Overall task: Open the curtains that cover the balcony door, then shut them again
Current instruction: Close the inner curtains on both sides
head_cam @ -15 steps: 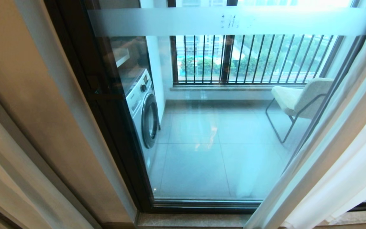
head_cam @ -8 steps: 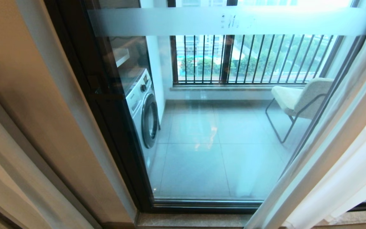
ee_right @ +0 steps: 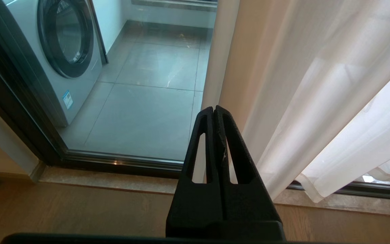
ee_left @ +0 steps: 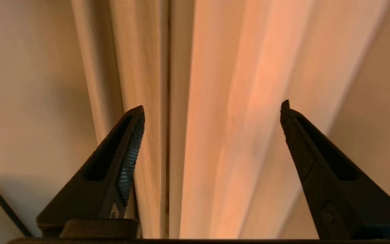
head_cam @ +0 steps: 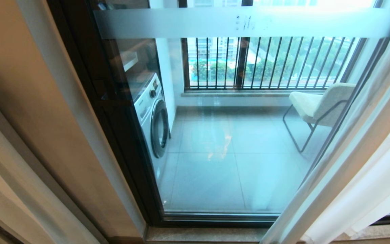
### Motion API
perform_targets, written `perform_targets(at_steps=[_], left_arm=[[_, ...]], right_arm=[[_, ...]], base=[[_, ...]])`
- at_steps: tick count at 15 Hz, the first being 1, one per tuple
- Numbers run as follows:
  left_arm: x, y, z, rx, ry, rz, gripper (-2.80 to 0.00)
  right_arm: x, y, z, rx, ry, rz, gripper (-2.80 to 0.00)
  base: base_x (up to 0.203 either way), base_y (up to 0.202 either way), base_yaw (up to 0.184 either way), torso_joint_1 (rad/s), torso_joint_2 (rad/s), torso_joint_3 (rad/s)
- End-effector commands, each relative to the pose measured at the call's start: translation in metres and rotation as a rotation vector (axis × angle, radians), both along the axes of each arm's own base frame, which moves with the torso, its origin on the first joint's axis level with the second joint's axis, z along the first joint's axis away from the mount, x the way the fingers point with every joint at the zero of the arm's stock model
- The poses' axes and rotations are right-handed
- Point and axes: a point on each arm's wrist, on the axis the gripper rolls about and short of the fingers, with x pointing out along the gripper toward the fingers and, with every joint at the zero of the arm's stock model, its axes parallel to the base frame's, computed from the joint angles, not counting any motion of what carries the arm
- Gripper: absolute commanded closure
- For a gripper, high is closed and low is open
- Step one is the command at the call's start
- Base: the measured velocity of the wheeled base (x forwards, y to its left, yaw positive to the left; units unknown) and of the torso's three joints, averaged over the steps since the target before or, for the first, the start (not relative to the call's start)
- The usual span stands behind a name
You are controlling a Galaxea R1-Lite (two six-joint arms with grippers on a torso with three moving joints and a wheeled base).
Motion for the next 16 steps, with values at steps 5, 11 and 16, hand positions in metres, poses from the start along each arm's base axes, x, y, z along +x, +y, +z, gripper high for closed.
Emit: perform_targets(at_steps=[5, 11, 16], left_arm=[[0.035, 0.037, -0.001, 0.037, -0.052, 0.035, -2.80], [0.059, 0.051, 0.008, 0.091, -0.117, -0.055, -2.80], [0.048, 0.033, 0.024, 0.119, -0.158, -0.088, -2.80]], right_arm=[[0.000, 0.000, 0.000, -0.001, 0.002, 0.000, 0.00], [0.000, 0.000, 0.000, -0.001, 0.001, -0.001, 0.00], [0.000, 0.000, 0.000, -0.001, 0.001, 0.001, 0.00]], base=[[0.000, 0.000, 0.000, 0.000, 0.00, 0.000], [0.000, 0.000, 0.000, 0.000, 0.00, 0.000], [0.000, 0.000, 0.000, 0.000, 0.00, 0.000]])
